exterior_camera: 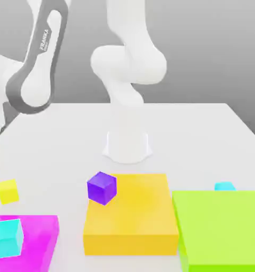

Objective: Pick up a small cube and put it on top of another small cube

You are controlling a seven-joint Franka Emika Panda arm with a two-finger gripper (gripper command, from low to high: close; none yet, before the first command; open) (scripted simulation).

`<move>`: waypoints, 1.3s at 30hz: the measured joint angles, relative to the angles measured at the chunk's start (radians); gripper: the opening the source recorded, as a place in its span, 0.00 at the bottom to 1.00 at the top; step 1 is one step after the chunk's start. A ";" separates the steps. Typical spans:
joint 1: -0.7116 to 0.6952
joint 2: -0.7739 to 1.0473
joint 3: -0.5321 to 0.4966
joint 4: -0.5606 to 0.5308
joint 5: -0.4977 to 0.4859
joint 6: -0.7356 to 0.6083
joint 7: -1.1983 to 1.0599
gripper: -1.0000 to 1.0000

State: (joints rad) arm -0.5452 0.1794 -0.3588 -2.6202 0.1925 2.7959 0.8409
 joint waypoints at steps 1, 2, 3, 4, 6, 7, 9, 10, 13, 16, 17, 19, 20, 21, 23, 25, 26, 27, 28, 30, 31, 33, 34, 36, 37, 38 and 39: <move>-0.022 0.037 0.023 0.004 0.035 0.024 -0.025 0.50; -0.041 0.075 0.047 0.011 0.072 0.050 -0.052 0.50; -0.072 0.110 0.082 0.018 0.098 0.076 -0.071 0.50; -0.099 0.146 0.115 0.026 0.127 0.104 -0.093 0.50; -0.141 0.199 0.165 0.039 0.166 0.146 -0.124 0.00; -0.141 0.199 0.165 0.039 0.166 0.146 -0.124 0.00; -0.142 0.199 0.166 0.039 0.166 0.146 -0.123 0.00; -0.142 0.199 0.166 0.039 0.165 0.145 -0.122 0.00; -0.142 0.195 0.165 0.038 0.161 0.143 -0.119 0.00; -0.100 0.107 0.104 0.016 0.076 0.078 -0.054 0.00; -0.086 0.071 0.082 0.007 0.040 0.052 -0.028 0.00; -0.063 -0.002 0.054 -0.011 -0.028 0.001 0.030 0.00; -0.044 -0.040 0.061 -0.024 -0.053 -0.022 0.069 0.00; -0.027 -0.078 0.076 -0.037 -0.073 -0.044 0.109 0.00; 0.030 -0.154 0.105 -0.065 -0.106 -0.088 0.189 0.00; 0.086 -0.228 0.138 -0.093 -0.131 -0.131 0.264 0.00; 0.100 -0.265 0.156 -0.107 -0.140 -0.153 0.300 0.00; 0.110 -0.302 0.177 -0.121 -0.148 -0.175 0.335 0.00; 0.126 -0.338 0.197 -0.135 -0.154 -0.196 0.368 0.00; 0.155 -0.410 0.247 -0.162 -0.159 -0.240 0.430 0.00; 0.170 -0.445 0.273 -0.176 -0.158 -0.262 0.459 0.00; 0.201 -0.517 0.325 -0.204 -0.154 -0.306 0.515 0.00; 0.218 -0.552 0.351 -0.218 -0.150 -0.328 0.541 0.00; 0.252 -0.624 0.401 -0.245 -0.140 -0.372 0.593 0.00; 0.265 -0.644 0.421 -0.258 -0.136 -0.380 0.612 0.00; 0.270 -0.636 0.433 -0.268 -0.134 -0.362 0.623 0.00; 0.272 -0.614 0.440 -0.277 -0.133 -0.331 0.628 0.00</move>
State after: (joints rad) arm -0.2732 -0.4346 0.0807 -2.8971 0.0595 2.4644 1.4690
